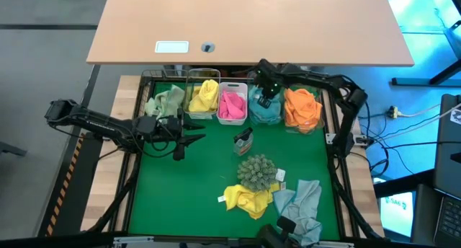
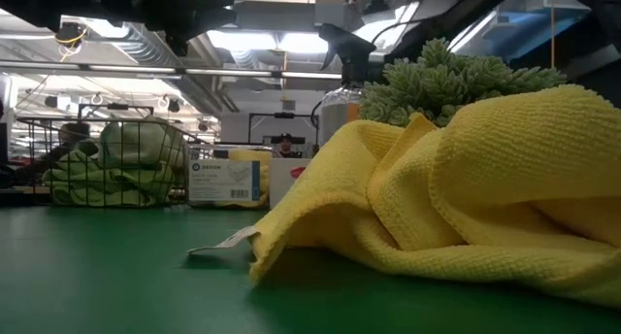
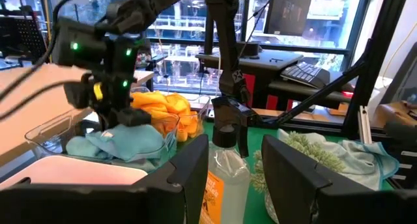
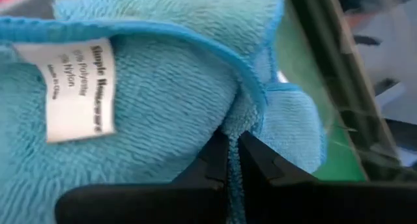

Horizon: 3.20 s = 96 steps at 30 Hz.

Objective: Sort microfiber towel by color & place in baskets
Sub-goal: Put the blue microfiber towel into the middle transparent bin, then put the yellow microfiber towel into the left transparent bin

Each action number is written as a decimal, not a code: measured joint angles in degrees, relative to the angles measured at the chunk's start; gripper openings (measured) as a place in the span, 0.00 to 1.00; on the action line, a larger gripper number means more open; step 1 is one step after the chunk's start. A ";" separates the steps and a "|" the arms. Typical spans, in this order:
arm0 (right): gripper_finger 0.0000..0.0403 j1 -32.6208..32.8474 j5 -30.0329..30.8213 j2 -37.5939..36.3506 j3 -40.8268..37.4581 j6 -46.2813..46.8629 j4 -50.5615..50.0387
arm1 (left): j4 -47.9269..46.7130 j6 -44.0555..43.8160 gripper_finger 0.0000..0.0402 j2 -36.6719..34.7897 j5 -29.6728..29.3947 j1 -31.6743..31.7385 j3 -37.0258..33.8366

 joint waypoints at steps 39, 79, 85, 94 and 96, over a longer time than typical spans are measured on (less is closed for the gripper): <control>0.37 0.04 4.60 2.31 11.68 0.15 -20.09 | -0.04 0.09 0.34 0.00 -0.01 -0.02 0.00; 0.37 22.47 11.65 2.12 50.81 0.37 -43.80 | 1.98 -2.31 0.34 0.95 4.91 -0.82 0.00; 0.37 25.00 11.58 2.10 51.92 0.38 -43.79 | 13.34 -4.63 0.34 8.50 8.66 -4.85 0.02; 0.37 24.81 11.67 2.10 51.89 0.22 -43.78 | 18.51 -11.89 0.34 22.67 9.18 -11.66 5.59; 0.37 24.81 11.65 2.10 51.89 0.20 -43.78 | 17.22 -11.91 0.34 25.86 9.14 -12.74 7.74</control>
